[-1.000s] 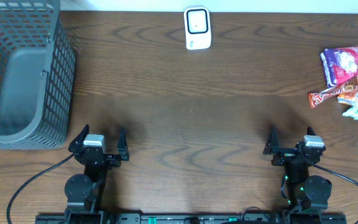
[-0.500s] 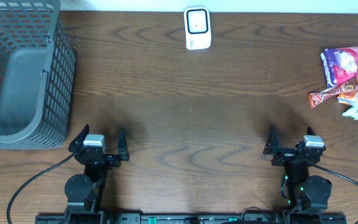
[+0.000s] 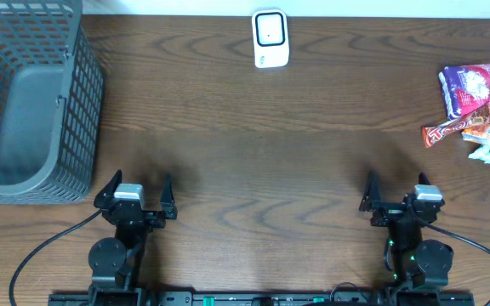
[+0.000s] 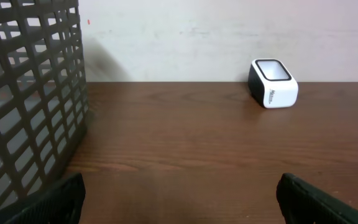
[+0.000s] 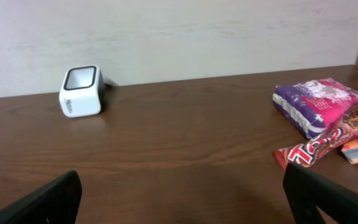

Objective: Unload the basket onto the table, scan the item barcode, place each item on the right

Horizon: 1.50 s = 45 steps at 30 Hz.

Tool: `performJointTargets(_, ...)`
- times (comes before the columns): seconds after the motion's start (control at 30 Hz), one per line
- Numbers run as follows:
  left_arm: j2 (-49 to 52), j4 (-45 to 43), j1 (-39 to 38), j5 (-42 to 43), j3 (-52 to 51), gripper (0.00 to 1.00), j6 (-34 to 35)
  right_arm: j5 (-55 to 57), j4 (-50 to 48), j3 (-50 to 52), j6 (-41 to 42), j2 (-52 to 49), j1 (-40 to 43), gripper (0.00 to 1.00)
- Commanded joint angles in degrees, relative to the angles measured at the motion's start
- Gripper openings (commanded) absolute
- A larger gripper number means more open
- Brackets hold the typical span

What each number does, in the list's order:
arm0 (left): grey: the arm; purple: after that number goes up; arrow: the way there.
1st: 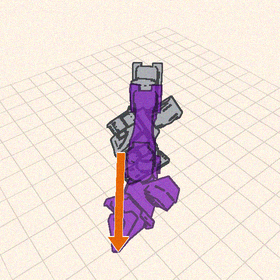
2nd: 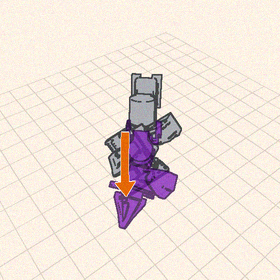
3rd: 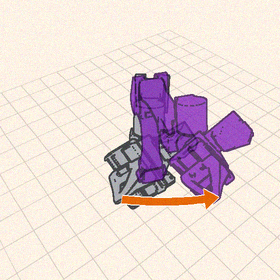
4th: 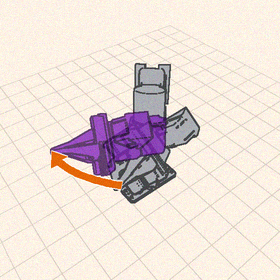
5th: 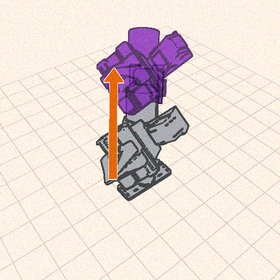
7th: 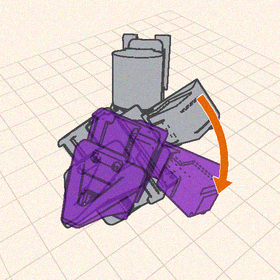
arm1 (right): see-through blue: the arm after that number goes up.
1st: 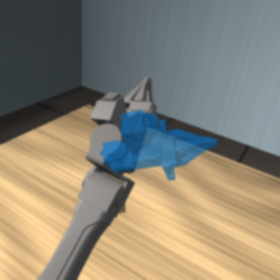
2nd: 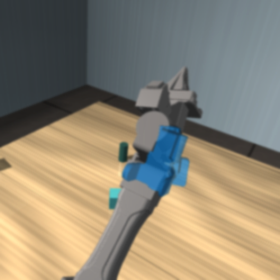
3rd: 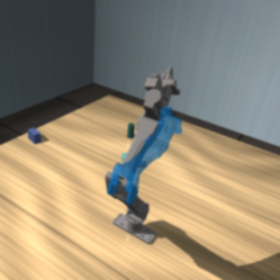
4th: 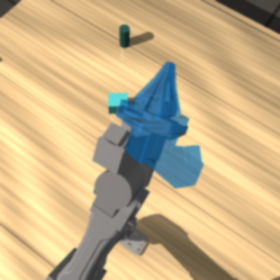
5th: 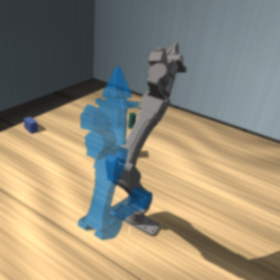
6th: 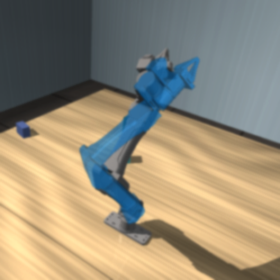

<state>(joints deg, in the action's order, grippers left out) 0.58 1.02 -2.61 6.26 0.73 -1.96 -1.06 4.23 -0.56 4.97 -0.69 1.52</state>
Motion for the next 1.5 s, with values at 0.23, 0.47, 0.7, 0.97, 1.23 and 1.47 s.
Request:
performJointTargets(0.23, -0.3, 2.5, 0.3, 1.7, -0.5, 0.98, -0.8, 0.6, 0.2, 0.3, -2.7, 0.4, -1.3, 0.99)
performJointTargets(0.47, -0.3, 2.5, 0.3, 1.7, -0.5, 0.98, -0.8, 0.5, 0.3, 0.3, -7.4, 0.4, -1.2, 0.99)
performJointTargets(0.7, -0.3, 2.5, 0.3, 1.7, -0.5, 0.98, -0.8, 0.5, 0.3, 0.3, -7.4, 0.4, -1.2, 0.99)
performJointTargets(0.97, -0.3, 2.5, 0.3, 1.7, -0.5, 0.98, -0.8, 0.5, 0.3, 0.3, -4.3, 0.4, -1.2, 0.99)
performJointTargets(1.23, -0.3, 2.5, 0.3, 1.7, -0.5, 0.98, -0.8, 0.5, 0.1, 0.3, -3.1, 0.4, -1.2, 0.99)
performJointTargets(1.47, -0.3, 2.5, 0.3, 1.7, -0.5, 0.98, -0.8, 0.5, 0.1, 0.3, -3.1, 0.4, -1.2, 0.99)
